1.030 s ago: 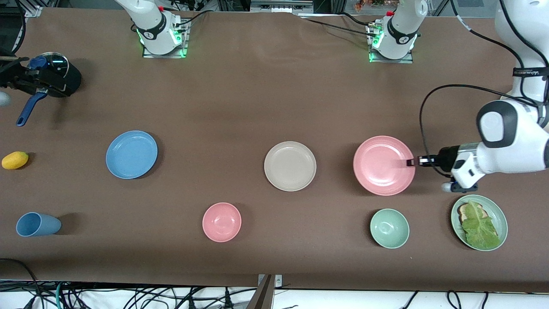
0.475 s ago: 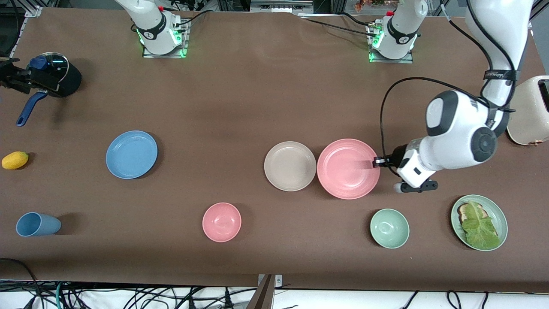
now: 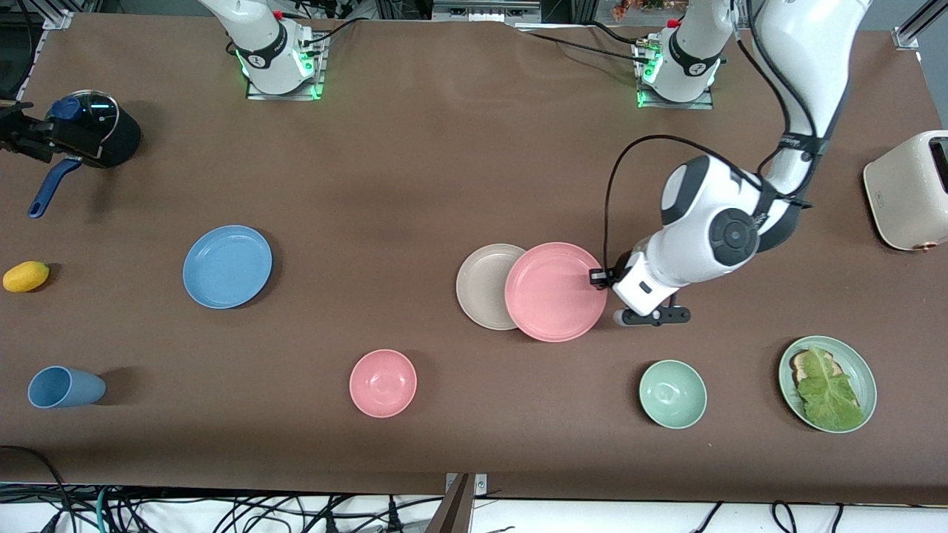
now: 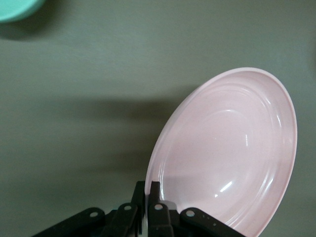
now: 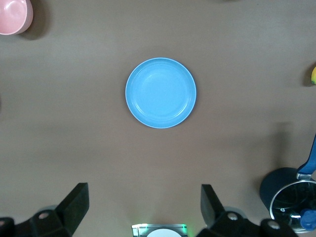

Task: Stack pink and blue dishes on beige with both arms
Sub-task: 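Lift the pink plate with the left gripper and carry it over the beige plate, then lower the pink plate onto the beige plate and open the left gripper, then withdraw the left gripper while the right gripper reaches the blue plate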

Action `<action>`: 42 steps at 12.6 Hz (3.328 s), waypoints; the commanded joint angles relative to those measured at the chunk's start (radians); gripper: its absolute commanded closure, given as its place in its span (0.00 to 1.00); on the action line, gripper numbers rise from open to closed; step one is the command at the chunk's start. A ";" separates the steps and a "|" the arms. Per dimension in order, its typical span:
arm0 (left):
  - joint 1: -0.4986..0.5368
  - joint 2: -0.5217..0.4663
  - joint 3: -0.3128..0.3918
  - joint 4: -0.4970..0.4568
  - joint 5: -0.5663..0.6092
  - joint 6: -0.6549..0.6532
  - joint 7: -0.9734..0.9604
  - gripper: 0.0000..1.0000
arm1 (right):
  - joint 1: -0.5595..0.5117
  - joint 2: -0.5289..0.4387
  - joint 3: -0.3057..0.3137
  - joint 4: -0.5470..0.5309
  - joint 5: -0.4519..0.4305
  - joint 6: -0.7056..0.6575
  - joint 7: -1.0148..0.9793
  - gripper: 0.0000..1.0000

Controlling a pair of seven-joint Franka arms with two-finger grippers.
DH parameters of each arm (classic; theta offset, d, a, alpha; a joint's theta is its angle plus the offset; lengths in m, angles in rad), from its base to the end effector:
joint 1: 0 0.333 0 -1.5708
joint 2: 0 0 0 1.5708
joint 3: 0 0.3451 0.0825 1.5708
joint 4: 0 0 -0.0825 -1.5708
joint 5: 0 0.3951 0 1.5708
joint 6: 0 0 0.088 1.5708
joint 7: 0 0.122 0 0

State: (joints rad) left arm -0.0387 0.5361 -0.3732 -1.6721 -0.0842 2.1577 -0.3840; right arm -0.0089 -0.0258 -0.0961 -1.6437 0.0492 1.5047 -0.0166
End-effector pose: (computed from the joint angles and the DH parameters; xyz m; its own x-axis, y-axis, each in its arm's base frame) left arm 0.6483 -0.2550 0.3152 0.9911 0.0518 -0.1224 0.0784 -0.9715 0.2239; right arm 0.5434 -0.0516 0.6129 0.9901 -0.0841 -0.1121 -0.0905 -0.9945 -0.0535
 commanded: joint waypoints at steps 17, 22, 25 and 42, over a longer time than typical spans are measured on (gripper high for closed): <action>-0.144 0.148 0.002 0.017 0.199 0.209 -0.182 1.00 | -0.008 0.007 -0.022 0.008 0.055 -0.012 -0.037 0.00; -0.145 0.136 0.002 0.018 0.201 0.197 -0.193 0.33 | -0.008 0.009 -0.022 0.008 0.055 -0.012 -0.037 0.00; -0.142 0.122 0.002 0.018 0.201 0.192 -0.184 0.03 | -0.006 0.009 -0.024 0.008 0.055 -0.012 -0.037 0.00; 0.184 -0.056 0.066 0.318 0.201 -0.393 0.482 0.00 | 0.003 0.145 -0.013 -0.069 -0.104 0.117 -0.037 0.00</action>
State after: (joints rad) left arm 0.1434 0.5300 -0.3316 -1.3643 0.1083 1.8232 0.0657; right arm -0.0065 0.0967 -0.1103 -1.6674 -0.0377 1.5416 -0.0429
